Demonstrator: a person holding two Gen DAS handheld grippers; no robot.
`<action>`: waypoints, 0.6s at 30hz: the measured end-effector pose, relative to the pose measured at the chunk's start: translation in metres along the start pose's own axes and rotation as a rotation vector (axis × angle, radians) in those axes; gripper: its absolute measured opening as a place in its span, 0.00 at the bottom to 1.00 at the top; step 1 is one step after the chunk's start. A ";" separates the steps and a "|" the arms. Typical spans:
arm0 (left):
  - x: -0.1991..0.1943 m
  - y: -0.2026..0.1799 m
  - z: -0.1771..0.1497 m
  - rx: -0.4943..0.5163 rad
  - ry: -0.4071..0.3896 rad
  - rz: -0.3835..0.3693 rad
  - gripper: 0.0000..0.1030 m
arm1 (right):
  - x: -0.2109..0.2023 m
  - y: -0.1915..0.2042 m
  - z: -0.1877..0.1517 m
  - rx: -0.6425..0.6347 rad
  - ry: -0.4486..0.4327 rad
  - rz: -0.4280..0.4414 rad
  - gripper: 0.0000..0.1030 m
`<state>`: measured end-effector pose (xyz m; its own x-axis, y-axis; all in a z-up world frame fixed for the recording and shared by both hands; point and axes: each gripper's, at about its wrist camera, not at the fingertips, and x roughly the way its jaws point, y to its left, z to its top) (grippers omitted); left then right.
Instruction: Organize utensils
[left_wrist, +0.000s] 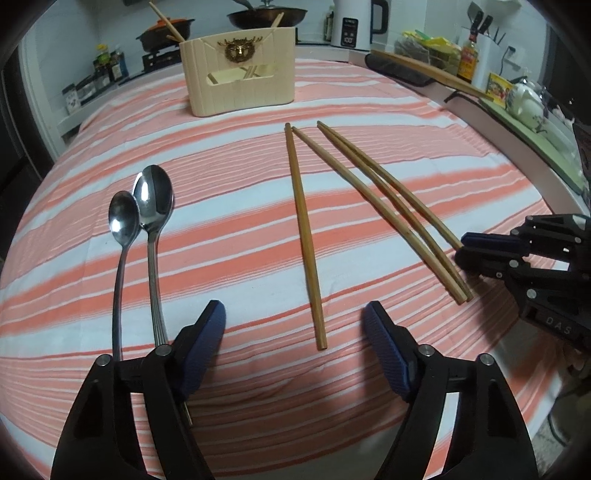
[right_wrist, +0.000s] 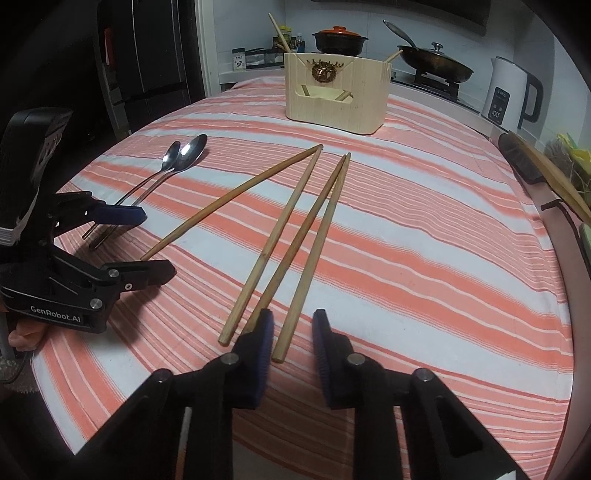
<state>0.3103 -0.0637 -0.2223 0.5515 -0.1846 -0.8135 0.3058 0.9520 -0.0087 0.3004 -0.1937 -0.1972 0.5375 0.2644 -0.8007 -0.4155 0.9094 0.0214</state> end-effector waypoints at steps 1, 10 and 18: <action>0.000 -0.001 0.000 -0.001 -0.002 -0.002 0.67 | 0.000 -0.002 0.000 0.010 -0.001 -0.006 0.10; 0.000 -0.004 0.004 -0.028 -0.019 0.003 0.06 | -0.001 -0.015 -0.001 0.077 -0.008 -0.068 0.08; -0.008 0.019 -0.005 -0.162 -0.043 0.064 0.03 | -0.009 -0.044 -0.010 0.151 -0.007 -0.181 0.07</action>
<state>0.3079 -0.0432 -0.2188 0.5998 -0.1298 -0.7896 0.1420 0.9884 -0.0545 0.3064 -0.2389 -0.1971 0.5990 0.0943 -0.7952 -0.1974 0.9798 -0.0325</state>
